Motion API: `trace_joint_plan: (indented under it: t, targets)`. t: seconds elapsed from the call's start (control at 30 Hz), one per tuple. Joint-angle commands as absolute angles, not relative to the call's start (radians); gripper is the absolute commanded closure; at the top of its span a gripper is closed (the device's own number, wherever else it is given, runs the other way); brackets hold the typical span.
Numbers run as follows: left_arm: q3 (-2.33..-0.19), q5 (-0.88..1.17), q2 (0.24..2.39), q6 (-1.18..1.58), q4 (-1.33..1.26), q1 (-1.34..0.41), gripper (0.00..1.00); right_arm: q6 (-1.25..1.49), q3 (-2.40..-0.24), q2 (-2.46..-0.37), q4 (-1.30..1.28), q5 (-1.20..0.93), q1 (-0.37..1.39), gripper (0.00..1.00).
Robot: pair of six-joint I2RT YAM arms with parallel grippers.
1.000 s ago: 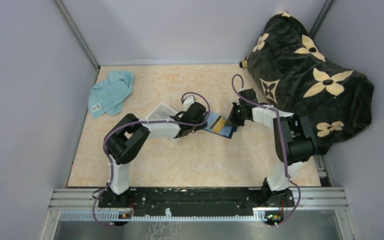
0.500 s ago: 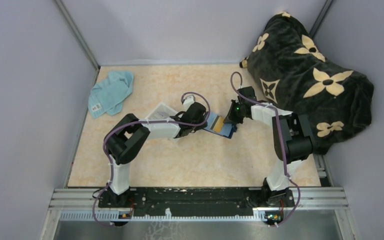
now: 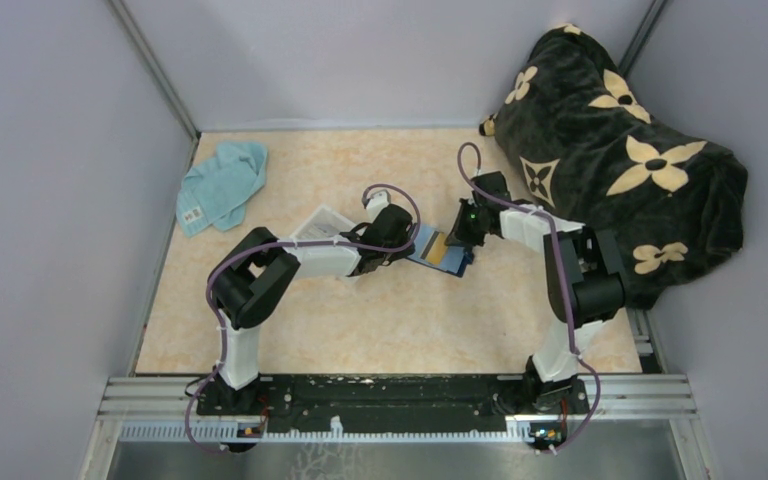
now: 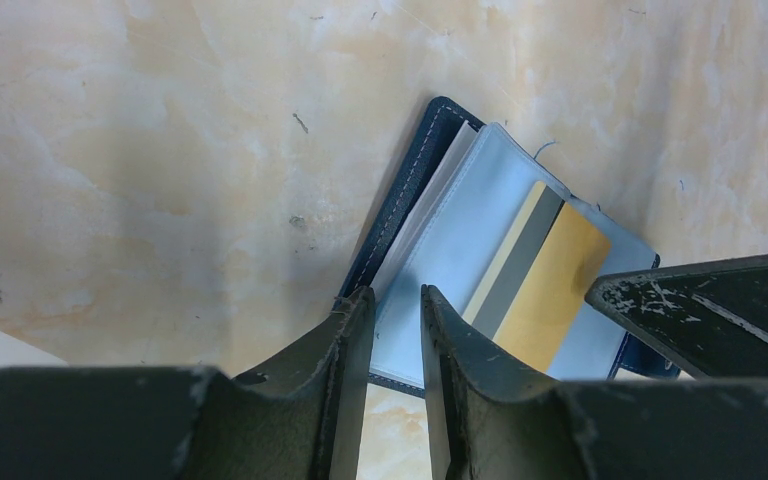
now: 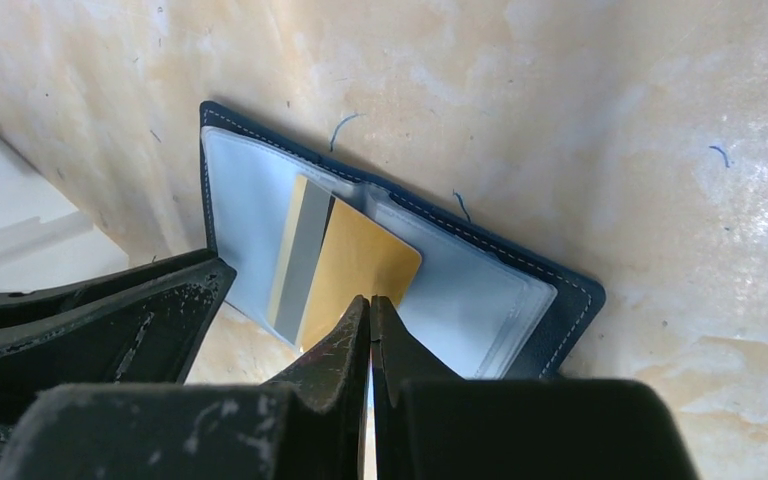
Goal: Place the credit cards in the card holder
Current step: Insert the credit card into the card holder.
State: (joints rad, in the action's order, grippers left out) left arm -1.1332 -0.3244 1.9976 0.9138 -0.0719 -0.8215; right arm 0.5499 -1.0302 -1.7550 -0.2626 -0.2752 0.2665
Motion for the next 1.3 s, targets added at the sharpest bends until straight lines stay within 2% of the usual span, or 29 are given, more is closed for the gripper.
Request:
trace_joint_plan:
  t: [0.0,0.47,1.27]
  targets:
    - [-1.003,-0.356,2.195,0.842,0.311,-0.785,0.66,0.527,-1.042,-1.675,-0.271,-0.249,0.275,0.97]
    - [-0.997,-0.352,2.191,0.838,0.305,-0.785,0.65,0.538,-0.984,-1.672,-0.249,-0.253,0.274,0.76]
    - [-0.996,-0.346,2.194,0.828,0.293,-0.785,0.65,0.588,-1.015,-1.752,-0.195,-0.271,0.326,0.75]
